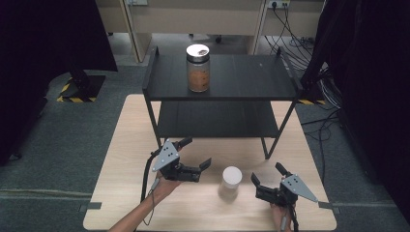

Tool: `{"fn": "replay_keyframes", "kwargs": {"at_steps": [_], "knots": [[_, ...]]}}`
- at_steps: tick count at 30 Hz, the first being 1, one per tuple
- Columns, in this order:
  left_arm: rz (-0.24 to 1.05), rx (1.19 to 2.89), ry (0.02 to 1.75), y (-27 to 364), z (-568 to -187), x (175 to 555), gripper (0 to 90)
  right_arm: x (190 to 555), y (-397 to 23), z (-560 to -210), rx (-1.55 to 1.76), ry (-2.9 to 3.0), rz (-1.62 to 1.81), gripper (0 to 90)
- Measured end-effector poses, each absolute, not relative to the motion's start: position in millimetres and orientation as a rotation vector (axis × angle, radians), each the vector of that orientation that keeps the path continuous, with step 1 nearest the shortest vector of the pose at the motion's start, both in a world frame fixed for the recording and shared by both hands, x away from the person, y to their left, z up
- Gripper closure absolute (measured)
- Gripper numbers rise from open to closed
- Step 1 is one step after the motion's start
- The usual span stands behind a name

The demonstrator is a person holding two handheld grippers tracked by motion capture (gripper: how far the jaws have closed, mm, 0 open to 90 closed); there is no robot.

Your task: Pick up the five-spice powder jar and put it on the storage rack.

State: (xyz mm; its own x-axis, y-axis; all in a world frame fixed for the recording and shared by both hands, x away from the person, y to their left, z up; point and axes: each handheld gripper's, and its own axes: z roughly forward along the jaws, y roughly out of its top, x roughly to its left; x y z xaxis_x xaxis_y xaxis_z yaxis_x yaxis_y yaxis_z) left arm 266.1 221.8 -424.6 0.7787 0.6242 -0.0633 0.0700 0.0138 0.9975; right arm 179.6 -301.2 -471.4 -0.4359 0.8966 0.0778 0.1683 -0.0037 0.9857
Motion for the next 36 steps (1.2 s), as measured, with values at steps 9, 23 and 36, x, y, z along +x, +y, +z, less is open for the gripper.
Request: {"fn": "replay_keyframes", "kwargs": {"at_steps": [9, 23, 36], "knots": [[0.481, 1.517, 0.594, 223.7, -447.5, 267.6, 2.3, 179.7, -301.3, -471.5, 1.112, 1.652, 1.493, 0.4], [0.509, 1.567, 0.584, 216.3, -483.3, 268.5, 1.9, 179.4, -302.3, -471.5, 1.110, 1.650, 1.496, 0.4], [0.499, 1.555, 0.630, 217.5, -500.1, 269.2, 1.1, 179.1, -302.5, -471.3, 1.107, 1.651, 1.499, 0.4]]}}
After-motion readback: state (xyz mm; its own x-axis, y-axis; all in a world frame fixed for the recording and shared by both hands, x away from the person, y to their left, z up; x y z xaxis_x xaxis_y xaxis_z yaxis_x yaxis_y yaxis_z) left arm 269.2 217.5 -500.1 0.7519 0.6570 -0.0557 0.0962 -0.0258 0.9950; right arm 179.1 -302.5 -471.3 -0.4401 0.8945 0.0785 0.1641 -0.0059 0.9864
